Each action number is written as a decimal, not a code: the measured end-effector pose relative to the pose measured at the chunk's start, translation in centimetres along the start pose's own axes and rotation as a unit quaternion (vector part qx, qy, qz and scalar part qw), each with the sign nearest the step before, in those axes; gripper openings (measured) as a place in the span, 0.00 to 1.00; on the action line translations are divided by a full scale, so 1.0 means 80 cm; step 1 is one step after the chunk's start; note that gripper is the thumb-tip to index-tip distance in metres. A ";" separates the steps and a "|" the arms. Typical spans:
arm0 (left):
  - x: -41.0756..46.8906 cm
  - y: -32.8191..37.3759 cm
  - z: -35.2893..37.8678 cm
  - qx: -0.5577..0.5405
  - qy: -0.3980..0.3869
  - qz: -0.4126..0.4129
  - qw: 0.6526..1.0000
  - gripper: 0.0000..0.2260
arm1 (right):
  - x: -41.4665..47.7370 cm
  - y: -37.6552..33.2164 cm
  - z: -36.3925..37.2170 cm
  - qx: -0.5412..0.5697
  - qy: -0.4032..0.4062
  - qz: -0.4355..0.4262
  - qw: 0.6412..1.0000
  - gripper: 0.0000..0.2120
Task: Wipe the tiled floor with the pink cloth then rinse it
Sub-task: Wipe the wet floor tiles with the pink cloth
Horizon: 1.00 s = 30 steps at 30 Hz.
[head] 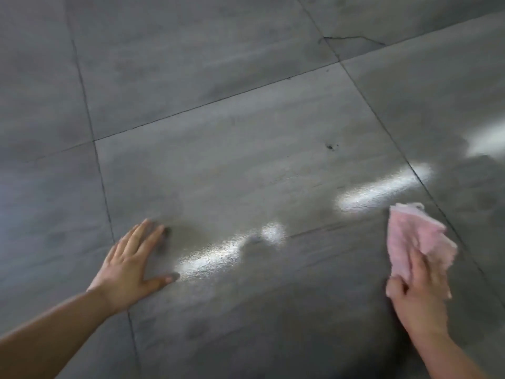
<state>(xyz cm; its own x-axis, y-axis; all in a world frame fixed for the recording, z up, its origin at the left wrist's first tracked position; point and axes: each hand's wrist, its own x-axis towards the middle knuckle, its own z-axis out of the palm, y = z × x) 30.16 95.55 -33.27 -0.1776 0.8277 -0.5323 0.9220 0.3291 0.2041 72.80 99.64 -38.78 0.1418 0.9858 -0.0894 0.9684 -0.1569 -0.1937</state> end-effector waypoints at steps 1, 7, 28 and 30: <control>-0.010 -0.017 0.004 -0.022 0.011 -0.022 0.999 0.65 | 0.000 -0.006 -0.001 -0.005 -0.006 0.015 1.000 0.33; -0.068 -0.096 0.035 -0.103 0.044 -0.133 0.985 0.53 | -0.073 -0.141 0.056 -0.073 -0.023 -0.413 0.907 0.33; -0.060 -0.187 0.072 -0.137 0.091 -0.201 0.966 0.56 | -0.023 -0.422 0.116 0.006 -0.004 -0.536 0.844 0.24; -0.062 -0.190 0.074 -0.139 0.107 -0.195 0.965 0.56 | -0.075 -0.459 0.131 0.008 -0.024 -0.612 0.791 0.25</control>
<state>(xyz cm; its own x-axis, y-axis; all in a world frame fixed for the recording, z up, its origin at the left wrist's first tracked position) 19.07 83.75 -38.57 -0.5872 0.6810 -0.4375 0.6482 0.7194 0.2497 34.25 98.90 -41.39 -0.9075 0.3967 0.1378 0.3720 0.9116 -0.1749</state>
